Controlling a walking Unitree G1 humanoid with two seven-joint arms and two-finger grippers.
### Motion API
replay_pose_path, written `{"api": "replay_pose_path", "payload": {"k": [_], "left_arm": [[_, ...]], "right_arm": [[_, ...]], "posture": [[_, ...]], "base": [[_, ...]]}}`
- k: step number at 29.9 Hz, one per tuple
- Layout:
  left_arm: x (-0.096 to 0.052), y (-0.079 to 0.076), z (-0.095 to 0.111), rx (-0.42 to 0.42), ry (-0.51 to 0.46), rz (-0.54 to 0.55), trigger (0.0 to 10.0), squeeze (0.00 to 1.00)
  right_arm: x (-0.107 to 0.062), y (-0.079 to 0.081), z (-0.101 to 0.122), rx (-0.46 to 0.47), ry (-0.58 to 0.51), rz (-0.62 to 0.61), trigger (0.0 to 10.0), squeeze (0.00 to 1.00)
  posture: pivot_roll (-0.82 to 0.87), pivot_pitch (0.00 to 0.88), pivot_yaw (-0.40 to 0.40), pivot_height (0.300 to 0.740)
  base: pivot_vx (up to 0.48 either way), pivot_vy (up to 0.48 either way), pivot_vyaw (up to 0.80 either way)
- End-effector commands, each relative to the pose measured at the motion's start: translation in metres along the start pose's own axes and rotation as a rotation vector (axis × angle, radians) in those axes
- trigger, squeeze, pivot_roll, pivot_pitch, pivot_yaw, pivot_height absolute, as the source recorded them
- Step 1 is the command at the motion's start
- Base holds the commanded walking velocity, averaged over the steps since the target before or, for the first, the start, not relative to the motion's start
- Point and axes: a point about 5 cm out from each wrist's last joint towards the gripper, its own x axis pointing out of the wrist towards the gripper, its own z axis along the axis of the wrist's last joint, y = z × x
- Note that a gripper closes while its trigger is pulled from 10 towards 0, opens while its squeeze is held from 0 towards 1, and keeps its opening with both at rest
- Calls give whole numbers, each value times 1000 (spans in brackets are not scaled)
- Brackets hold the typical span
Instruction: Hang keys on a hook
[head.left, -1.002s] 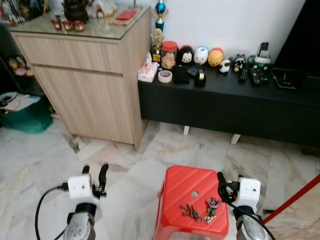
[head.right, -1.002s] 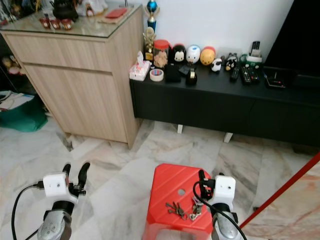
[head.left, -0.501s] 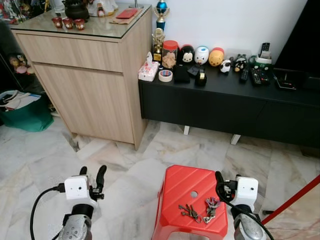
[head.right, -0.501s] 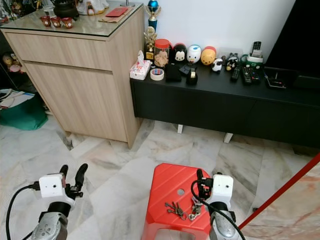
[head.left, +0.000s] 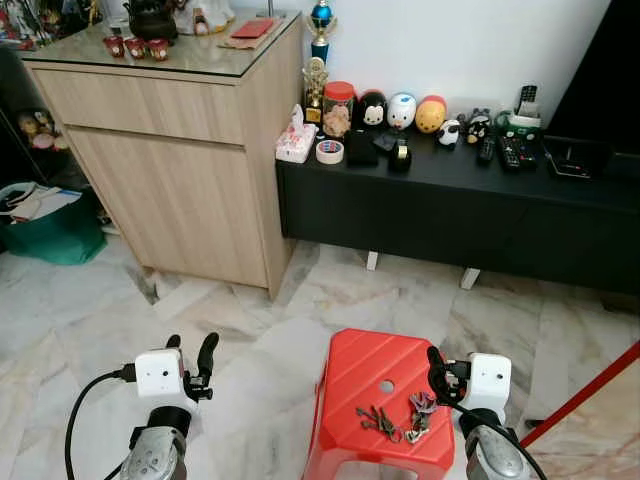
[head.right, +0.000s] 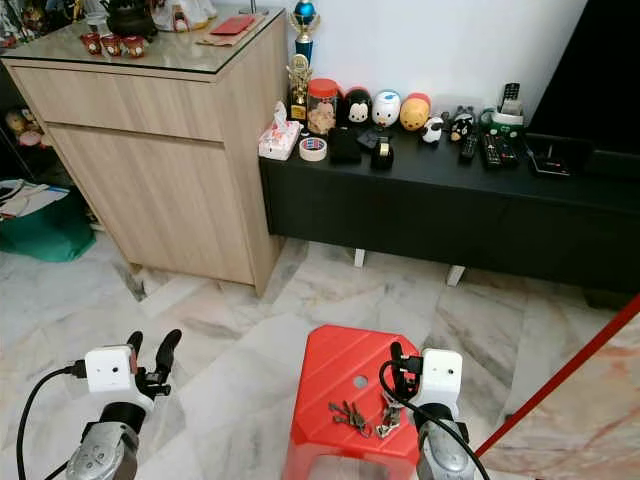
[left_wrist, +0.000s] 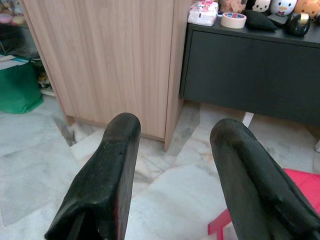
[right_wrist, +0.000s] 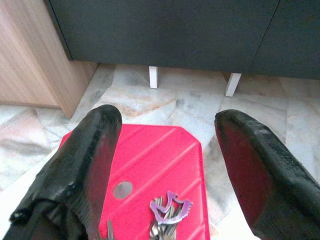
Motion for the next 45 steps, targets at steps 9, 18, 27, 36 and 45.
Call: {"api": "replay_pose_path", "payload": {"k": [9,18,27,36,45], "left_arm": [[-1,-2,-1,1,32,-13,10000,0],[3,-7,-2,-8,42,-24,10000,0],[4,-7,-3,-10,52,-34,10000,0],[6,-6,-4,-14,66,-34,10000,0],[10,-6,-5,-21,74,-33,10000,0]], "right_arm": [[2,2,2,0,3,9,10000,0],[5,4,1,1,31,16,10000,0],[5,10,0,8,35,38,10000,0],[5,9,1,12,32,34,10000,0],[7,12,1,21,31,44,10000,0]], "posture": [[21,6,-24,680],[18,4,-20,671],[21,7,-20,623],[20,5,-19,618],[19,0,-15,618]], "base": [[0,0,0],[0,0,0],[0,0,0],[0,0,0],[0,30,0]]}}
